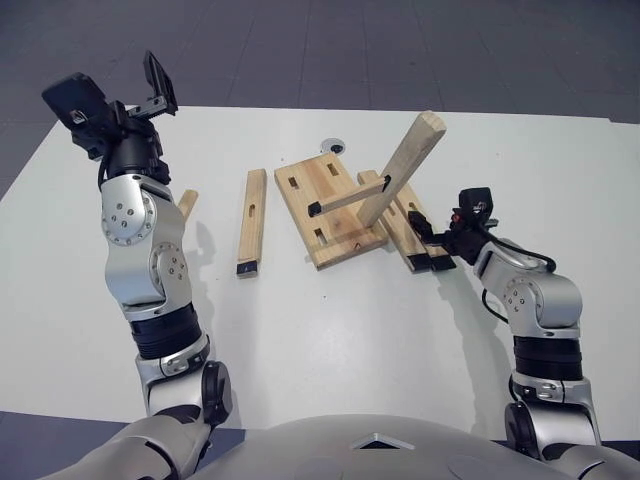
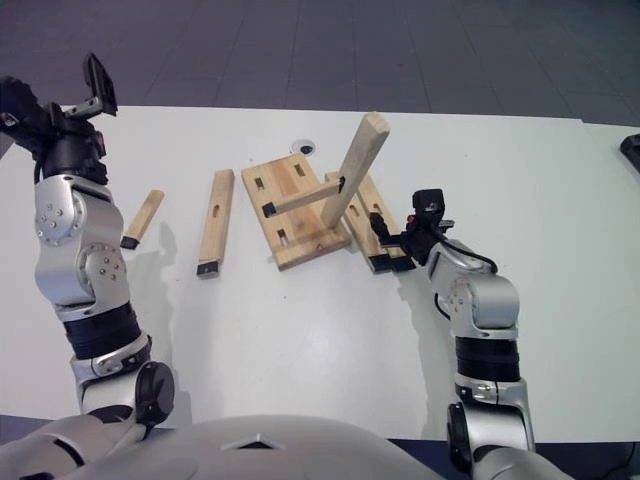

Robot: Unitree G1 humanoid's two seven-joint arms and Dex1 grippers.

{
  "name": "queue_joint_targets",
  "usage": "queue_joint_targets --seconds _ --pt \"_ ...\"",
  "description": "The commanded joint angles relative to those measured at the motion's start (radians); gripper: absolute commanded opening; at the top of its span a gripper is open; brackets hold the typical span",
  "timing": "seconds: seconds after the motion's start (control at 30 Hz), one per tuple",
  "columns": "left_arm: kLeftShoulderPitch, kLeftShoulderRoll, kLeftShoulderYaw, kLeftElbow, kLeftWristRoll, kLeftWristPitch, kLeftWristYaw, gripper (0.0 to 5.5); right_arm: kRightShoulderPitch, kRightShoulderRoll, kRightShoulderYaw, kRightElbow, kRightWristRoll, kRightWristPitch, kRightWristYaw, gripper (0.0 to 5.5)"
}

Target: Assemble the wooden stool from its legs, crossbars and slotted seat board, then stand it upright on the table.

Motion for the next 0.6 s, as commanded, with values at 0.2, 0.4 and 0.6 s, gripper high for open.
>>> queue_joint_targets --seconds 0.2,0.4,0.6 --pt "0.028 -0.022 -0.015 -0.021 0.023 0.030 0.023 5.40 -0.040 -0.088 0.086 0.070 -0.112 0.037 0.065 5.38" --pt "0.044 -0.032 -0.017 -0.035 0.025 0.040 0.040 5.40 -0.088 -0.102 0.078 0.143 -0.150 0.107 0.067 5.18" --pt "0.050 -0.039 -0.018 -0.036 0.028 0.045 0.052 5.40 -0.114 -0.105 0.106 0.125 -0.165 0.139 0.100 4.28"
